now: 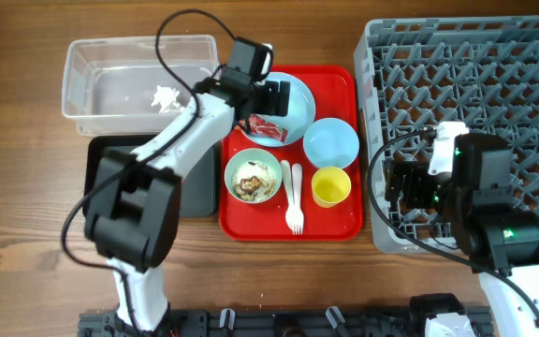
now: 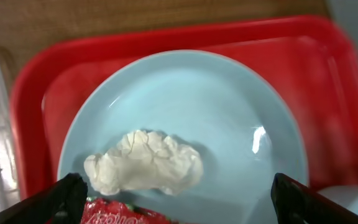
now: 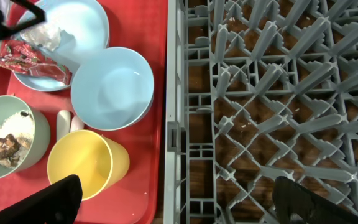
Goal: Sort waste into correct bins and load items into the dishwasher rack
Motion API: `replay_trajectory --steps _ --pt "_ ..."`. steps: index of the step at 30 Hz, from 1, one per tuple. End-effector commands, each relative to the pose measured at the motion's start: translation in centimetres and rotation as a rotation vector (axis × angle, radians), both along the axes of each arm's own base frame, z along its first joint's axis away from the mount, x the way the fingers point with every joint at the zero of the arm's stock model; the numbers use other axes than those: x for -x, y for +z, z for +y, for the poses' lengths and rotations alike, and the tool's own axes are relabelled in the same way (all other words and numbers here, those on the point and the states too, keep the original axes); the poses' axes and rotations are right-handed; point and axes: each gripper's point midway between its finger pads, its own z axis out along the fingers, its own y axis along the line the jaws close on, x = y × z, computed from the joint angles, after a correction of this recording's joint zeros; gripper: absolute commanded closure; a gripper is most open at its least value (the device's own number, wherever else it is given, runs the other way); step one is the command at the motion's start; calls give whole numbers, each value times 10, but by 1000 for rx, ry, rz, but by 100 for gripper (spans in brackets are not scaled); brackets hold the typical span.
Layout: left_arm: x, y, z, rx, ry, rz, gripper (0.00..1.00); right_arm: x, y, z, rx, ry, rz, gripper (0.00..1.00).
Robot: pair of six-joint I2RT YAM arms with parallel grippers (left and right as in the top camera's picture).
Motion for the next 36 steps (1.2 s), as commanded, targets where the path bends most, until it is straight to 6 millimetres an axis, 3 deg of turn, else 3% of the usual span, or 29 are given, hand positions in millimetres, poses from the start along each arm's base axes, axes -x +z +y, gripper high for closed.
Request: replay_trajectory --steps 1,6,10,14,24,29,32,36 --pt "-8 -27 4 -40 17 5 5 -1 7 3 -19 0 -10 0" --pt "-8 -42 4 -48 17 23 27 0 6 3 -20 -1 -5 0" --pt "-6 -43 4 -51 16 29 69 0 6 3 -20 -1 -5 0" --pt "-5 -41 5 -52 16 32 96 0 6 3 -20 -1 -5 0" --pt "-11 4 5 -22 25 -51 96 0 6 3 -20 -1 -4 0" --pt "-11 50 11 8 38 -119 96 0 6 3 -20 -1 -4 0" --pt "-14 83 39 -8 106 -173 96 0 6 3 -20 -1 -4 0" --pt "-17 102 98 -39 229 -177 96 1 5 3 -19 -1 0 0"
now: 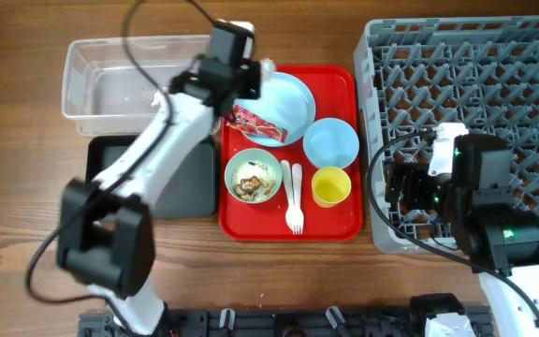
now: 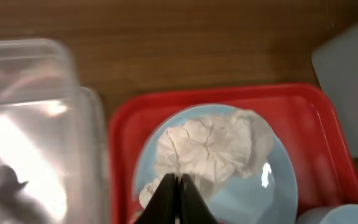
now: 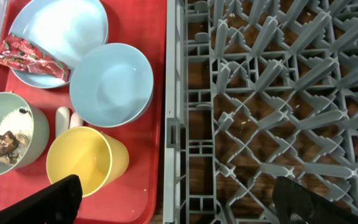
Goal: Sort waste into correct bins and load items into the dishwasher rack
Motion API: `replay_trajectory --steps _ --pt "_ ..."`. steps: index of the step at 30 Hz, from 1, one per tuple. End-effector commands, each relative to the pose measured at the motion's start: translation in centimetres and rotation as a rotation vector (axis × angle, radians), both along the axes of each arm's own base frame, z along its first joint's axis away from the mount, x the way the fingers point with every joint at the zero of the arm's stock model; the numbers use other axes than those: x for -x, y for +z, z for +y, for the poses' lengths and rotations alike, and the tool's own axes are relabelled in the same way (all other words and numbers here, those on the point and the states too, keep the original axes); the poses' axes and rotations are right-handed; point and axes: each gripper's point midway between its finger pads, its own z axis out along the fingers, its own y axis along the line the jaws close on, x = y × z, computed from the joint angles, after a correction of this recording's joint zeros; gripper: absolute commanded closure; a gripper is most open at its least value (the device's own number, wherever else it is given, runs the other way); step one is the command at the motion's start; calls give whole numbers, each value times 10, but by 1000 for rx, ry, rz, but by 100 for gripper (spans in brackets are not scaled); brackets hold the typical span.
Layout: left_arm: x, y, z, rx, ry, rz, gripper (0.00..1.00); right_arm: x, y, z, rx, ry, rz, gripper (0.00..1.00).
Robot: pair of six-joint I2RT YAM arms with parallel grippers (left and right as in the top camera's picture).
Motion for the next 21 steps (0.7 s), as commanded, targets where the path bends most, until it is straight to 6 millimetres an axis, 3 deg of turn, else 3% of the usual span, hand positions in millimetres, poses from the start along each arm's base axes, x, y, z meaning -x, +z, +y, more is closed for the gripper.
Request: replay_trajectory --steps 1,5,6,8,9,11,12,16,21 --pt "-9 22 65 -27 150 -25 96 -2 7 3 -20 -2 -12 0" --pt "-7 6 132 18 361 62 96 -2 7 3 -20 -1 -13 0" --pt "-5 4 140 31 396 77 91 -2 8 3 -20 -1 -13 0" --pt "1 -2 150 76 468 120 64 -2 8 3 -21 -2 -13 0" --pt "3 -3 146 103 468 136 55 -2 8 3 -20 -1 -13 0" --pt "11 -4 129 170 403 188 8 -2 7 3 -20 -1 -13 0" --pt "17 -4 121 204 391 219 0 -2 7 3 -20 -2 -12 0" --pt "34 14 95 274 436 241 0 -2 7 3 -21 -2 -13 0" --pt "46 14 27 266 302 243 0 -2 8 3 -20 -1 -14 0"
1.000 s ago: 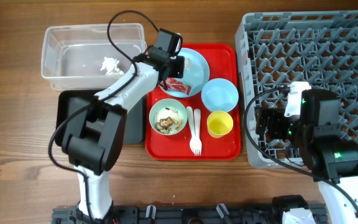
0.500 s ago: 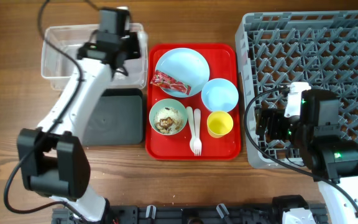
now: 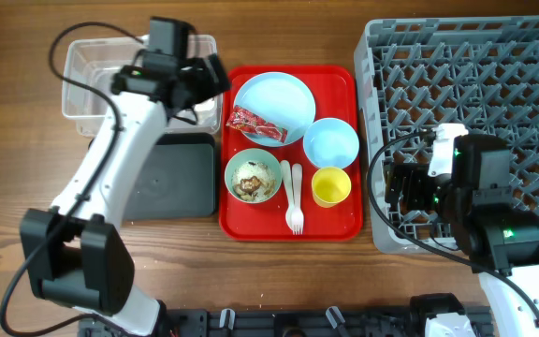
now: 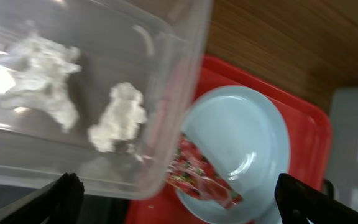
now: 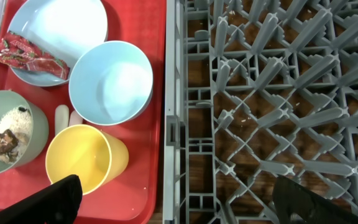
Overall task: Sort waste into correct bins and load items into the dishwasher rack
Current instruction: 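Reach the left gripper to the plate and grasp the red wrapper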
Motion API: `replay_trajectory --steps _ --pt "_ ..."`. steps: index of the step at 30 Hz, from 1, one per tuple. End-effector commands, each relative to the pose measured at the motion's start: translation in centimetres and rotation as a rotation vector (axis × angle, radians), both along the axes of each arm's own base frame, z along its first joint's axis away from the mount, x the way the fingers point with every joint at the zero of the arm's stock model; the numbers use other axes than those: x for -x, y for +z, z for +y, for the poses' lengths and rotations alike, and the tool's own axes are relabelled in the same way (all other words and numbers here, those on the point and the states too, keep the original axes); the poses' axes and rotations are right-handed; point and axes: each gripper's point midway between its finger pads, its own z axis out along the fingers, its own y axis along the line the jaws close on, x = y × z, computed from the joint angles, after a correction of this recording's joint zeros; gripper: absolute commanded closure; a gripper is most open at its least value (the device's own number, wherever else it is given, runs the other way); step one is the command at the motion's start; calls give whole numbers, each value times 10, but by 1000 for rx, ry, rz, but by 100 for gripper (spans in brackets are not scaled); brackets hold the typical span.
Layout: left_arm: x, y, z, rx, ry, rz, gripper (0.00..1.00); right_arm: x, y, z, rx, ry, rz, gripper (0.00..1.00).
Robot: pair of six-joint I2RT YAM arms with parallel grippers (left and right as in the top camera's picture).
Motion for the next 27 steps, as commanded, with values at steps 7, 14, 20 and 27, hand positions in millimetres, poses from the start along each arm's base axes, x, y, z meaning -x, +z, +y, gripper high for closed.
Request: replay_trajectory --steps 7,14,20,27 --pt "23 -48 -104 -24 -116 59 0 -3 8 3 -21 -2 -19 0" --pt "11 -112 -127 -45 -146 99 4 -3 8 3 -22 -2 -17 0" --pt "11 -141 -127 -64 -146 139 12 -3 8 3 -21 -1 -17 0" --pt "-1 -149 -134 -46 -147 98 42 -3 8 3 -21 -1 -18 0"
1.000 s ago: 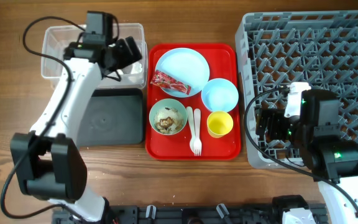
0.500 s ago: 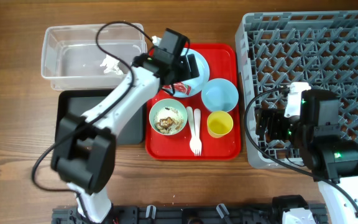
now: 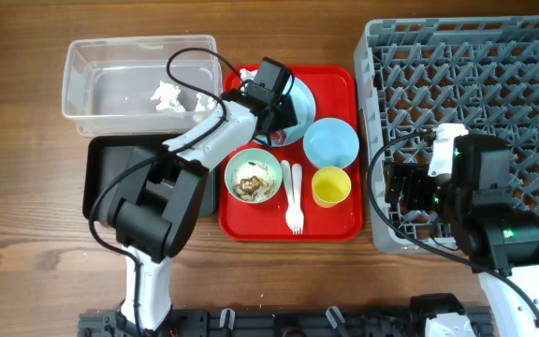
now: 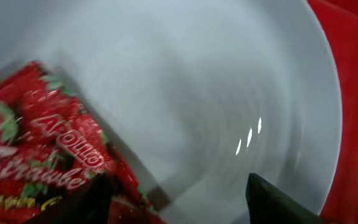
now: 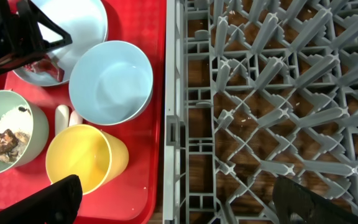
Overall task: Sort waste into correct bins and load items into the dishwasher rack
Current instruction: 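Reach the left gripper to the plate and grasp the red wrapper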
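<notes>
My left gripper (image 4: 178,202) is open and low over the light blue plate (image 4: 185,87) on the red tray (image 3: 344,84). Its left finger (image 4: 82,199) is at the edge of a red strawberry wrapper (image 4: 39,140) lying on the plate; nothing is gripped. Two white tissue wads (image 3: 167,95) lie in the clear bin (image 3: 110,56). A green bowl of food scraps (image 3: 254,178), a blue bowl (image 3: 331,142), a yellow cup (image 3: 330,185) and a white fork (image 3: 295,201) share the tray. My right gripper (image 5: 176,205) is open above the dish rack's left edge (image 5: 173,130).
The grey dish rack (image 3: 475,84) fills the right side and holds nothing. A black bin (image 3: 110,183) sits left of the tray, below the clear bin. Bare wooden table (image 3: 26,243) lies at the left and front.
My left gripper was open over the clear bin; now it is open down on the plate beside the red wrapper. The right arm has not moved.
My left gripper was open above a white tissue on the plate. Then it was shut on the tissue, lifted off the plate. Then it stood open over the clear bin, with the tissue lying inside. Now it is back at the plate by the wrapper.
</notes>
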Motion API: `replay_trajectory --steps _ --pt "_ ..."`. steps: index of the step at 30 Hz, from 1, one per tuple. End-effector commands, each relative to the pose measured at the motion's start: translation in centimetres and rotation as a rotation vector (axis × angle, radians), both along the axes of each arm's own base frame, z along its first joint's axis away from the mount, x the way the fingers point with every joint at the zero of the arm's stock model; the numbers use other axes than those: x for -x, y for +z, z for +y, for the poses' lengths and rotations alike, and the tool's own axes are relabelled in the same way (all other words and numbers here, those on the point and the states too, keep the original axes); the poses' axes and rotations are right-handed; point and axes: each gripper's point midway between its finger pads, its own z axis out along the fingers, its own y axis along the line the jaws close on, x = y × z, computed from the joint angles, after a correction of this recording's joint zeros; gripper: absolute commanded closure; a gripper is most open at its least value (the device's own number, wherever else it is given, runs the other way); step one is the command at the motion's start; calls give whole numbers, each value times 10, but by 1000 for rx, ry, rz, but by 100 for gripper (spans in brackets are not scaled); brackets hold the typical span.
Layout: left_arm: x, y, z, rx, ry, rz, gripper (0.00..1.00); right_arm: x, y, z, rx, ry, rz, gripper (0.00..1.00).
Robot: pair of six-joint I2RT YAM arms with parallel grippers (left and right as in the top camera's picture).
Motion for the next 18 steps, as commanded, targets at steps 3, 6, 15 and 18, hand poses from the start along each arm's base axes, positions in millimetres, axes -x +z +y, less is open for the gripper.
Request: replay_trajectory --steps 3,6,15,18 --pt "-7 -10 -4 7 9 -18 63 -3 8 3 -21 -2 -18 0" --pt "-7 -10 -4 6 9 -18 83 -3 8 3 -21 -1 -16 0" --pt "-1 7 5 -9 16 1 41 -2 8 3 -21 -2 -15 0" --pt "-3 31 11 3 30 -30 36 -2 8 3 -21 -2 -15 0"
